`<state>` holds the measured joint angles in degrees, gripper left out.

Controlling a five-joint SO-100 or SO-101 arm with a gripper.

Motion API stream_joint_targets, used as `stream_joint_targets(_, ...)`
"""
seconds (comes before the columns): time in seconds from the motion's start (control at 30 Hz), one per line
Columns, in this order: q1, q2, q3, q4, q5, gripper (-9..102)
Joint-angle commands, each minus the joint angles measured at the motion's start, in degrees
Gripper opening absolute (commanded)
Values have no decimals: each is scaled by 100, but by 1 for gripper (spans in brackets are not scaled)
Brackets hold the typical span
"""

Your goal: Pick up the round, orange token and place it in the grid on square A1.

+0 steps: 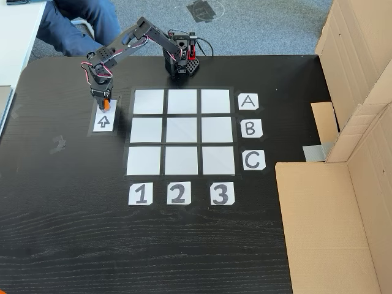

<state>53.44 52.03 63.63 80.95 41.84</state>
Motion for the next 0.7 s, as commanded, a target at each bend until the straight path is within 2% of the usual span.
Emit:
stream_joint_targets(0.0,-9,62,-202,-35,44,15)
stream_joint_targets(0.37,26,431,-220,149,62,14)
stream_joint_targets(0.67,97,1354,-202,686,35,14)
